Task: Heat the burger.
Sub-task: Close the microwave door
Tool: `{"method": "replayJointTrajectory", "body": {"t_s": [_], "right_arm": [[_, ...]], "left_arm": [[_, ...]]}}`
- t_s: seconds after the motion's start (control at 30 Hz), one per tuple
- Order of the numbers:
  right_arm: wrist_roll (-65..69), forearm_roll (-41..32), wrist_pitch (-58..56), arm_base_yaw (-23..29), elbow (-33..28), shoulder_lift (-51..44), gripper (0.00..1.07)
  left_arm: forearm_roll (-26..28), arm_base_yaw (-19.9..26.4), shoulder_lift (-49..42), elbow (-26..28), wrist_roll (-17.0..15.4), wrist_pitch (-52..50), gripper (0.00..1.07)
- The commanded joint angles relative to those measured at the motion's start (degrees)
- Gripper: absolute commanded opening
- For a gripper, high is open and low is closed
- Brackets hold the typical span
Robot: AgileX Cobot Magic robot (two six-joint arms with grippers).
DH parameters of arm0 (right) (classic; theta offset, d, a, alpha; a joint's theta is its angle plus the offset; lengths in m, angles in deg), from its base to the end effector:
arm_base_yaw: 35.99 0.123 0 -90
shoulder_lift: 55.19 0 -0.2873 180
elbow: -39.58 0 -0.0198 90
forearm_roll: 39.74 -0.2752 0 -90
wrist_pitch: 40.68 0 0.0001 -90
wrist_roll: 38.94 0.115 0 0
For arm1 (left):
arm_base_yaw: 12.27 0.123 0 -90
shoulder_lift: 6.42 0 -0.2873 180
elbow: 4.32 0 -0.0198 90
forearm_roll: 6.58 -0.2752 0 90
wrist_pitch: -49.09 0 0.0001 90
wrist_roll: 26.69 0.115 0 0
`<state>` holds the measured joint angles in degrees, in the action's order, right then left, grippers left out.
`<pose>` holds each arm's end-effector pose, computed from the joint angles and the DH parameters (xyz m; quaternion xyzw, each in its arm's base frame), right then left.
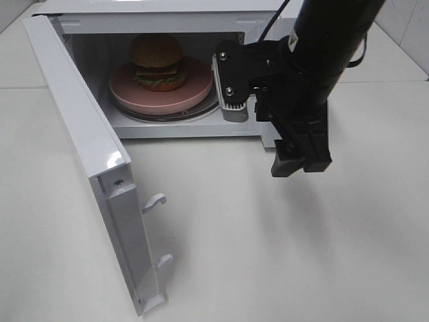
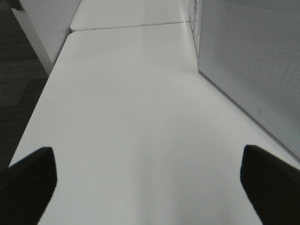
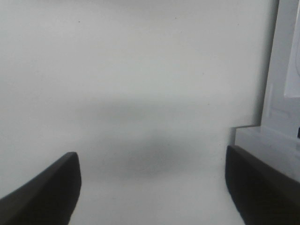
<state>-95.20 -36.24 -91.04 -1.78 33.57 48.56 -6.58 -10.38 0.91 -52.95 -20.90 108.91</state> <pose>0.3115 0.2053 0.2196 -0.7097 0.6826 -0.0590 0.1643 0.0355 0.0012 0.2800 0.0288 0.8465 0.0356 0.5304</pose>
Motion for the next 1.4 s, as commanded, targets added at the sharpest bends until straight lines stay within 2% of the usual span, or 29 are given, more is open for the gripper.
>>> {"method": "replayJointTrajectory", "body": {"t_s": [0.03, 0.1, 0.3, 0.47, 0.53, 0.67, 0.7, 0.77, 0.8, 0.93, 0.97, 1.03, 1.07, 1.1, 1.2, 1.27, 1.4], "right_arm": [[2.29, 0.0, -0.11, 0.0, -3.15, -3.32, 0.78], [4.64, 0.0, -0.11, -0.11, -6.65, -6.93, 0.74], [10.26, -0.11, -0.11, -0.57, -11.8, -12.49, 0.74], [17.53, -0.34, -0.86, -4.58, -16.04, -16.5, 0.74], [21.26, -0.17, -1.66, -7.79, -17.82, -18.05, 0.74], [26.47, 0.23, -1.2, -11.46, -18.79, -19.25, 0.74], [31.57, 0.52, -1.03, -14.32, -18.91, -19.37, 0.74], [34.49, 0.86, -0.97, -15.41, -18.91, -19.37, 0.74], [40.91, 2.01, -0.57, -18.16, -18.91, -19.37, 0.74], [49.9, 4.35, 0.57, -21.72, -18.91, -19.37, 0.74], [57.47, 6.25, 0.92, -24.47, -18.91, -19.37, 0.74], [61.31, 6.88, 0.92, -25.55, -18.91, -19.37, 0.74], [65.78, 7.91, 0.57, -28.02, -18.91, -19.37, 0.74], [66.12, 8.59, 0.0, -29.91, -18.91, -19.37, 0.74], [65.49, 8.71, -0.4, -30.6, -18.91, -19.37, 0.75], [63.77, 7.68, -1.09, -32.89, -18.91, -19.37, 0.78], [63.2, 7.39, -1.66, -33.86, -19.19, -20.05, 0.78]], "left_arm": [[0.34, 0.23, -1.03, -0.11, -0.29, -0.52, 1.01], [0.34, 0.23, -1.03, -0.11, -0.29, -0.52, 1.01], [0.34, 0.23, -1.03, -0.11, -0.29, -0.52, 1.01], [0.34, 0.23, -1.03, -0.11, -0.29, -0.52, 1.01], [0.34, 0.23, -1.03, -0.11, -0.29, -0.52, 1.01], [0.34, 0.23, -1.03, -0.11, -0.29, -0.52, 1.01], [0.34, 0.23, -1.03, -0.11, -0.29, -0.52, 1.01], [0.34, 0.23, -1.03, -0.11, -0.29, -0.52, 1.01], [0.34, 0.23, -1.03, -0.11, -0.29, -0.52, 1.01], [0.34, 0.23, -1.03, -0.11, -0.29, -0.52, 1.01], [0.34, 0.23, -1.03, -0.11, -0.29, -0.52, 1.01], [0.34, 0.23, -1.03, -0.11, -0.29, -0.52, 1.01], [0.34, 0.23, -1.03, -0.11, -0.29, -0.52, 1.01], [0.34, 0.23, -1.03, -0.11, -0.29, -0.52, 1.01], [0.34, 0.23, -1.03, -0.11, -0.29, -0.52, 1.01], [0.34, 0.23, -1.03, -0.11, -0.29, -0.52, 1.01], [0.34, 0.23, -1.03, -0.11, -0.29, -0.52, 1.01]]}}
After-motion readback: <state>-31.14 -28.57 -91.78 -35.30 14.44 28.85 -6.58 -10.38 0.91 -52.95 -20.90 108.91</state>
